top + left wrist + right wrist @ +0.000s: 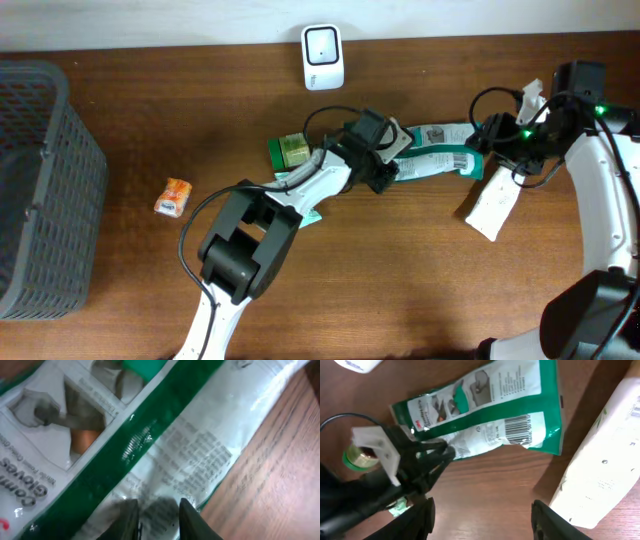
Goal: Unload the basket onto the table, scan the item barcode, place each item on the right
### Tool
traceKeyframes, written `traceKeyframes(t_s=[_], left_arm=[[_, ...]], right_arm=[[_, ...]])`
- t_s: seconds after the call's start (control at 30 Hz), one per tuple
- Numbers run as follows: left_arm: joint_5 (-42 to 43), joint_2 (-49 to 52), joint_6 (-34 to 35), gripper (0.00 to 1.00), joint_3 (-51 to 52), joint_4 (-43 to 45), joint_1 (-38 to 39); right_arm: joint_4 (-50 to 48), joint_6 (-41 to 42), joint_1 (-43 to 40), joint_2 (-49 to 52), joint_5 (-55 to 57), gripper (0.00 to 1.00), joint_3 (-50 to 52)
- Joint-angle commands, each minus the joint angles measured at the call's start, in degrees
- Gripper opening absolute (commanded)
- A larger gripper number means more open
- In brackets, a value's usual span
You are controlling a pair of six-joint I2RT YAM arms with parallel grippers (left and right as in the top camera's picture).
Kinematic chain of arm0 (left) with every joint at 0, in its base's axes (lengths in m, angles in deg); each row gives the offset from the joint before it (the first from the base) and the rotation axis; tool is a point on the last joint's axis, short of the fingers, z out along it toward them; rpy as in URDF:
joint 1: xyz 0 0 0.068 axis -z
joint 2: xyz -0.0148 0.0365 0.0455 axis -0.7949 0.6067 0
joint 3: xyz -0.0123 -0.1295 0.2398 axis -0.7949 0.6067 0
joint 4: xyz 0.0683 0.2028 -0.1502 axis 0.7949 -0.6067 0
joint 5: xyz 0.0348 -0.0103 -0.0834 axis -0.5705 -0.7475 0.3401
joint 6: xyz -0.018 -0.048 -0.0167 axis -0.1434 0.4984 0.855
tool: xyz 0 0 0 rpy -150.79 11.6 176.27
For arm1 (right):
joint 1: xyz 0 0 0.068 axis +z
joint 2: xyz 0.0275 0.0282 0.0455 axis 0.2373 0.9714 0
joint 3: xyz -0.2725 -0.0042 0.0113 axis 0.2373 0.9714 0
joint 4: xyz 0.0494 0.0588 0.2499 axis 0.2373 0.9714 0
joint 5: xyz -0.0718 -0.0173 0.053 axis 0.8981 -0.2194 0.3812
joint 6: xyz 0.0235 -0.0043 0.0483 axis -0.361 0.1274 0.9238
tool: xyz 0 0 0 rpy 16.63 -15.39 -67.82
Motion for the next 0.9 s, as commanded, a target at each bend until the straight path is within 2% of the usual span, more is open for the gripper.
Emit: traceKeyframes(t_s=[0.0,0.07,0.13,0.2,0.27,0.4,0.53,0.57,0.67,0.73,0.87], left_arm=[[1.11,1.60,12.37,0.18,-2.23,-8.37,-2.80],[4.61,1.60,15.15,0.16,-3.30,-12.11,-3.48],[4.70,1.60,16.02,0.14,-3.65,-13.84,-3.50],[5.03,1.60,18.38,0.14,-4.24,-16.70,-3.56],[8.70,1.60,19.45,0.09,-4.37,-17.88,-3.56],[11.78,1.60,19.47,0.07,-4.37,-18.36,-3.48],[12.17,1.60,19.45,0.06,-4.37,-17.75,-3.45],[12.15,1.60,19.45,0.05,-4.37,-17.75,-3.45],[12.15,1.60,19.43,0.04,-4.37,-17.64,-3.45],[12.13,1.60,19.43,0.03,-4.37,-17.57,-3.45],[12.02,1.60,19.43,0.03,-4.37,-17.31,-3.45]], right_arm=[[-2.14,2.14,0.04,3.80,0.02,0.59,4.98],[-4.96,2.19,0.04,6.58,1.20,0.59,7.69],[-8.79,6.95,-0.02,9.88,11.10,0.52,10.40],[-11.45,7.63,-0.09,12.76,15.21,0.52,10.99],[-11.52,9.14,-0.90,13.86,19.85,0.52,11.02],[-10.58,10.05,-9.55,13.84,23.78,0.52,11.04],[-13.18,6.43,-11.19,13.84,17.46,0.52,10.43],[-13.27,4.02,-11.21,13.81,12.59,0.52,8.61],[-8.98,1.14,-10.78,13.73,5.86,0.52,2.60],[-9.42,-0.94,-8.83,13.90,6.25,0.49,3.54],[-12.02,-0.59,-6.86,17.14,11.08,0.49,9.53]])
